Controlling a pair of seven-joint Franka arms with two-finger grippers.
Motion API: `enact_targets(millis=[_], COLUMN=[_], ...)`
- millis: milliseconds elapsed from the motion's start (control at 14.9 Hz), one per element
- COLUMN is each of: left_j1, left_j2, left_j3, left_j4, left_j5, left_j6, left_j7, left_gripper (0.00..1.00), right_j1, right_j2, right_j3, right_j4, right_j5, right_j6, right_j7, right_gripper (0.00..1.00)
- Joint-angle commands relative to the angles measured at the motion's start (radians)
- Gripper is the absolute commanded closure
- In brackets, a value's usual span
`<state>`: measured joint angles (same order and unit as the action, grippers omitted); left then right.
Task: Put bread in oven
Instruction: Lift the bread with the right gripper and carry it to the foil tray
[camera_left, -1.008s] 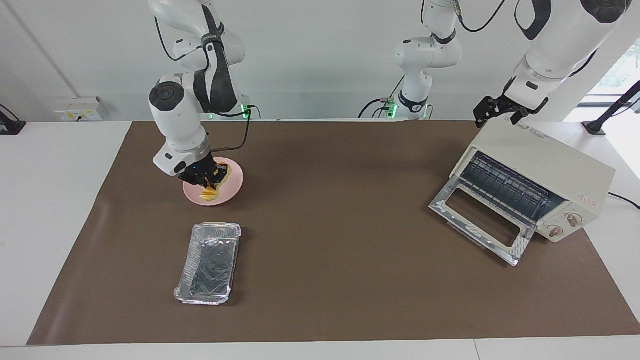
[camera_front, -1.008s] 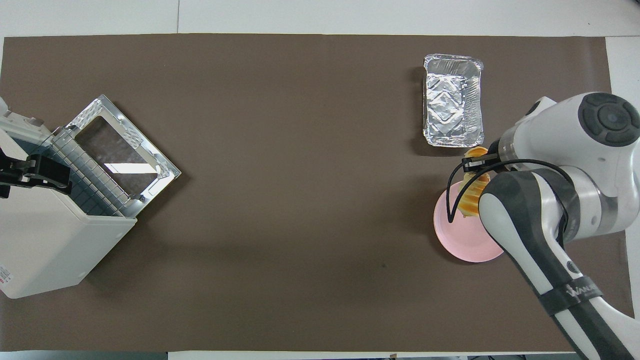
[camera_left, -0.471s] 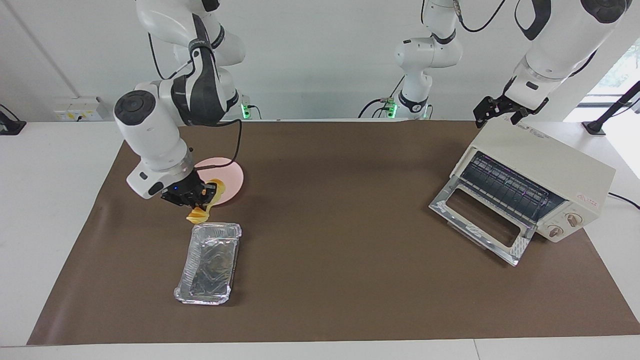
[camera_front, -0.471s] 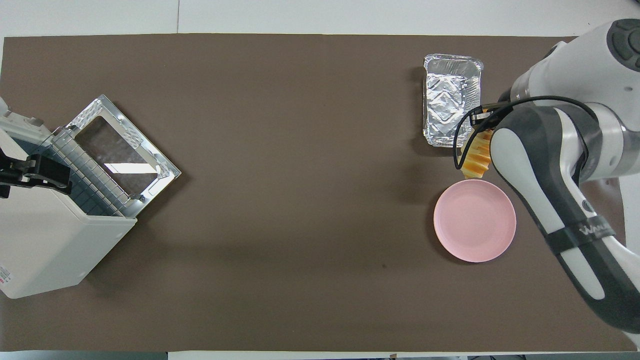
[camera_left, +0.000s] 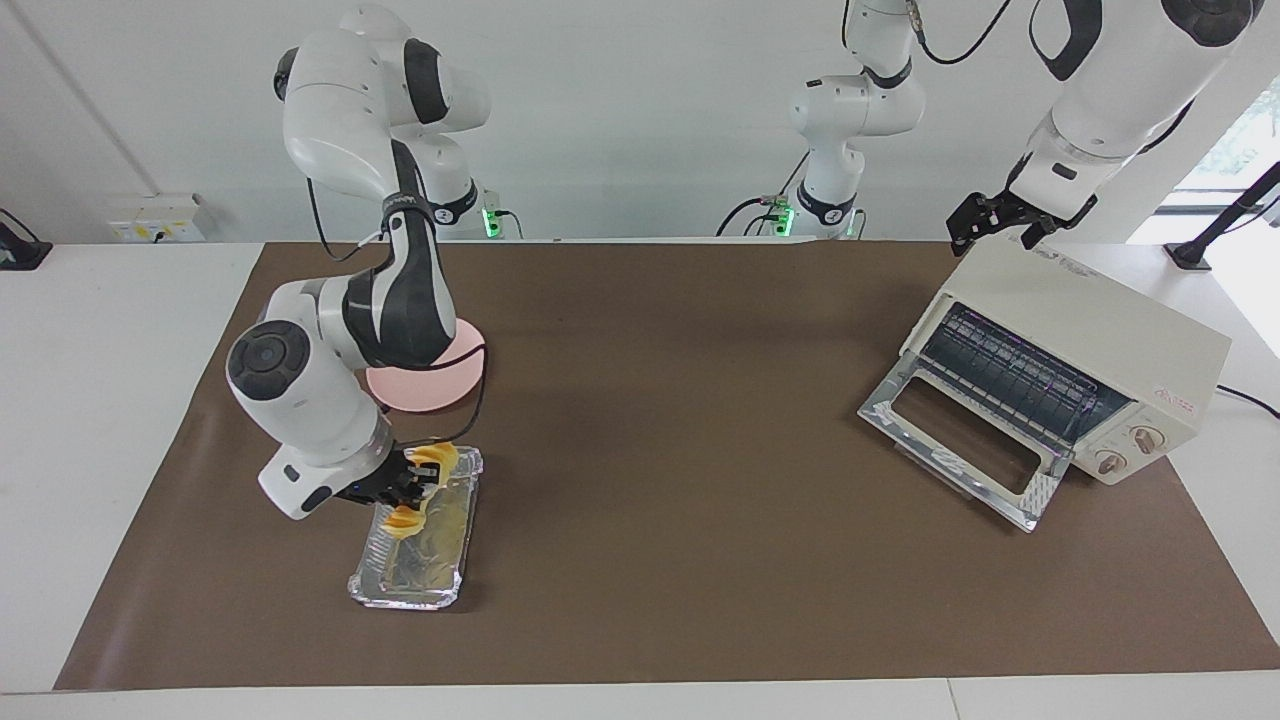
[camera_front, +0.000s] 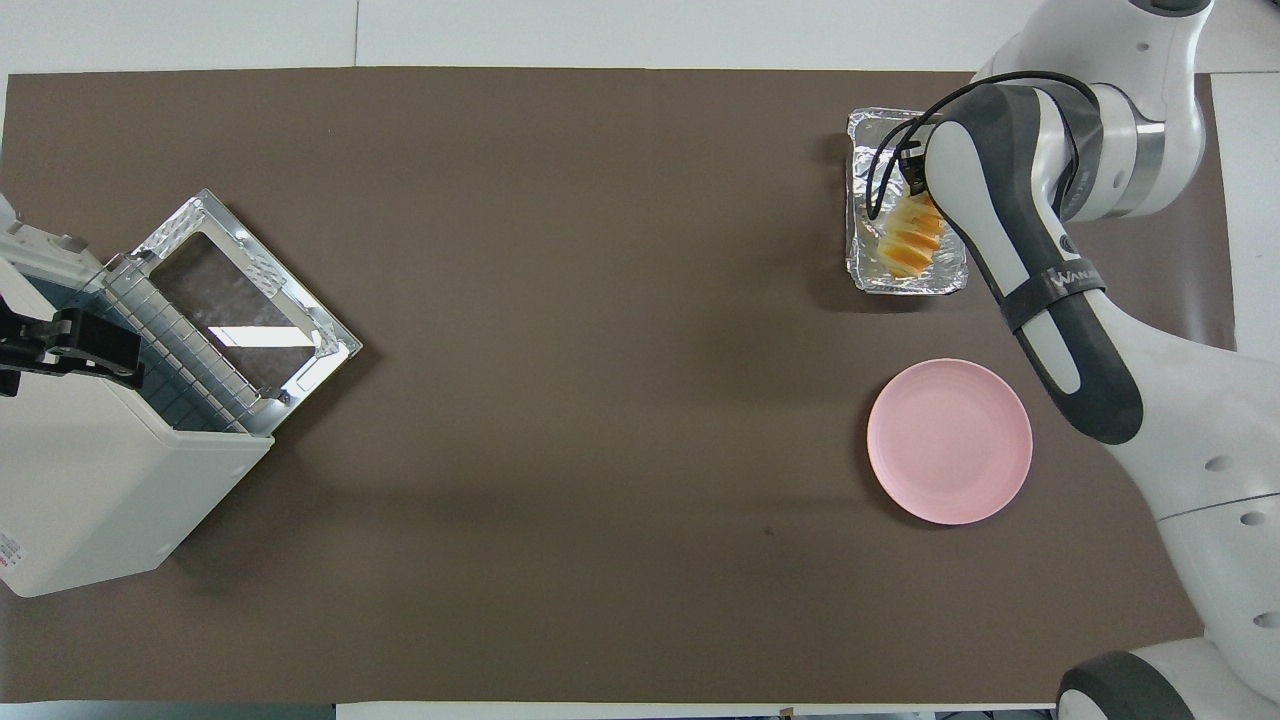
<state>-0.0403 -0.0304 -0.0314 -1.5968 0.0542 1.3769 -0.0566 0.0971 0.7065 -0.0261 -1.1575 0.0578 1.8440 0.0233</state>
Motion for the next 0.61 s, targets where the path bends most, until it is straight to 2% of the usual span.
enact_targets(millis=[0, 538], left_j1=[0.008, 0.008], left_j2=[-0.019, -0.019], left_j3=[-0.002, -0.002], left_j4=[-0.014, -0.012], left_j5=[-0.013, -0.013], left_j6=[0.011, 0.011], left_j7=[-0.002, -0.002], left_gripper=[0.0, 0.0], right_j1=[-0.01, -0.017], right_j2=[0.057, 0.088], right_j3=[-0.002, 0.0], right_j4=[0.068, 0.042], right_j5=[0.019, 0.023], right_j6=[0.007, 0.09], right_j7=[-0.013, -0.013], right_gripper=[1.0, 1.0])
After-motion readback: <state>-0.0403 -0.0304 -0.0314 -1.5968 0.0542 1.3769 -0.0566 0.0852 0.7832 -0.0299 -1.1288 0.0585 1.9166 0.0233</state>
